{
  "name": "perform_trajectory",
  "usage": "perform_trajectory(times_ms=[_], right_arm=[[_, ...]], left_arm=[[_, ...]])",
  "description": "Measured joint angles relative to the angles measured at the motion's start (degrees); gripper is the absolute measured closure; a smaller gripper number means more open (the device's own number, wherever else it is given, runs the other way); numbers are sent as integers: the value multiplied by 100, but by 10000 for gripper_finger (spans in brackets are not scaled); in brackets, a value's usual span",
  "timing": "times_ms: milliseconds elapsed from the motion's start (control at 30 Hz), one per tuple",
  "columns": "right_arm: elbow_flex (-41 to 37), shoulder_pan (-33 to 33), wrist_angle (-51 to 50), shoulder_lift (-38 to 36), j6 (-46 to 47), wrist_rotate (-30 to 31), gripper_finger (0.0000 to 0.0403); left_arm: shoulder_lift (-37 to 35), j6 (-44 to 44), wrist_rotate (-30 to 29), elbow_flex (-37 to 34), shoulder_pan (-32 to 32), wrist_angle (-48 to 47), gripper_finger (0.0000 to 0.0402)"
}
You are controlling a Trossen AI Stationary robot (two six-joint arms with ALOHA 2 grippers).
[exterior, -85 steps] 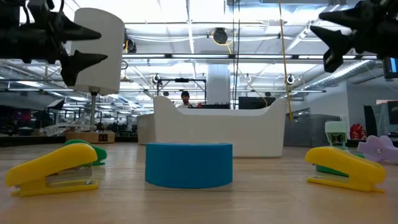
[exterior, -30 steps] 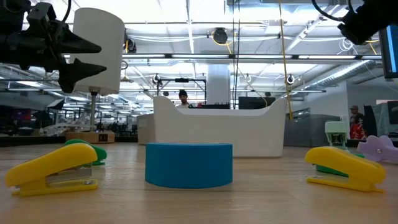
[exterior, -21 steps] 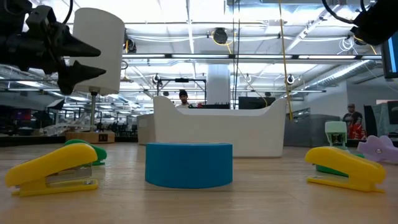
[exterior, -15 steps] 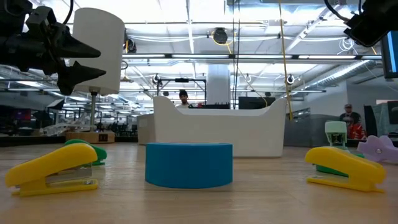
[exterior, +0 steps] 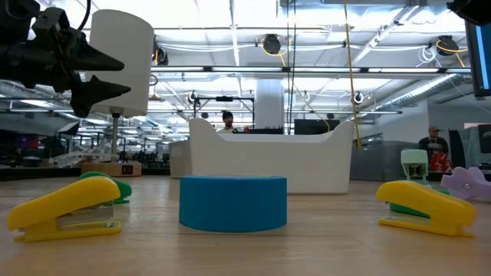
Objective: Pick and place Stapler, Stapler remover, tape
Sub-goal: Put the black stapler into the gray bin
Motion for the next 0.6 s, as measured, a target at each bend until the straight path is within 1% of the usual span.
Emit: perform_trajectory(times_ms=[100,233,300,433,600], right_arm=[[224,213,-582,470,-21,-74,403],[234,456,-661,931,-24,-351,403],[234,547,-660,1098,-120,-382,403],[234,608,-655,1296,-598,-377,403],[234,606,-591,1382,-1247,-368,403]], left_arm=[[0,-10,0,0,0,4,153],[0,14,0,0,0,4,153],[0,104,-4,0,0,4,153],[0,277,-13,0,0,6,153],[0,267,-13,0,0,7,153]])
